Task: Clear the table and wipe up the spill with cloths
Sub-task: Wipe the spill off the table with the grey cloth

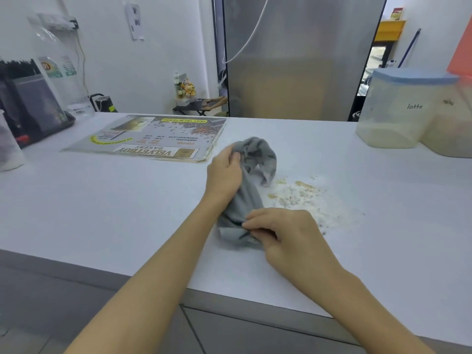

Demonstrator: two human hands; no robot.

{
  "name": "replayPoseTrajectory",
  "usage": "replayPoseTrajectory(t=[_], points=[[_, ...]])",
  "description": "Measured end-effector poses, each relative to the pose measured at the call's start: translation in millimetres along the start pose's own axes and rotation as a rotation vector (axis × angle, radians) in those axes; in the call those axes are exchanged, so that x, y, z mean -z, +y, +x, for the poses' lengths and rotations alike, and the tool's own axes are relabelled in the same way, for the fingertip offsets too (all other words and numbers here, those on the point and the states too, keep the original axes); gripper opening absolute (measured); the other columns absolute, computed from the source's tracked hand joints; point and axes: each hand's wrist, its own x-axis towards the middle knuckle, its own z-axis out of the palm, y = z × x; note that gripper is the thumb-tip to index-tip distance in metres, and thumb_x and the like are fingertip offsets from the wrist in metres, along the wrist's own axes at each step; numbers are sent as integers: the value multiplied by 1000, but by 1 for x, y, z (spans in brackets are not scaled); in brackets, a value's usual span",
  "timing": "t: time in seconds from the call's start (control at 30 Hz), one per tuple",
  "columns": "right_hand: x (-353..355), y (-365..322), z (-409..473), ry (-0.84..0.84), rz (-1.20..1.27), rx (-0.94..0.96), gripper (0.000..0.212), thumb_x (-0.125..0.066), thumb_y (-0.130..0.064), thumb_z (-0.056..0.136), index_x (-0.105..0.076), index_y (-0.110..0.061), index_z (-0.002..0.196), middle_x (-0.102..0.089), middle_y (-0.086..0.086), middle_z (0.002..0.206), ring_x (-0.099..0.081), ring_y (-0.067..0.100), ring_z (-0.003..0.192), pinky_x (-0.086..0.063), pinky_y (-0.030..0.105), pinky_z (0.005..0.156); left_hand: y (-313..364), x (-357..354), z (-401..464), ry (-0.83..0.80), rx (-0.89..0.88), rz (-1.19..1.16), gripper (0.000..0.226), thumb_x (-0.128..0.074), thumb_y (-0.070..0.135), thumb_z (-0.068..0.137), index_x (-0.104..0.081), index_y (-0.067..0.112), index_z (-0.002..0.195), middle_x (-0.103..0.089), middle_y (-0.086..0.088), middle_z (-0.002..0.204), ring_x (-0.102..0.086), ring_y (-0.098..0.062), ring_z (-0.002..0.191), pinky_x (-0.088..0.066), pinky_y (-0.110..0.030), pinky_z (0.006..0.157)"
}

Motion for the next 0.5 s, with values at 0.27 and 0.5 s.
replayPoseTrajectory(t=[0.27, 0.5], points=[[-65, -45, 16, -302, 50, 75, 47, -48, 10, 75, -60, -1, 119, -55, 16, 123, -49, 35, 116, -47, 46, 89, -39, 77, 17, -73, -41, 495, 35, -36, 11, 97, -50, 8, 129, -53, -15, 131, -46, -29, 119, -34, -30, 92], [-36, -32, 3, -414, -75, -4, 55, -40, 6, 87, -41, -9, 140, -32, 5, 147, -22, 19, 139, -25, 25, 106, -64, 24, 33, -369, -32, 803, 53, -25, 30, 102, -18, 10, 150, -21, -16, 154, -14, -30, 143, -10, -40, 116]])
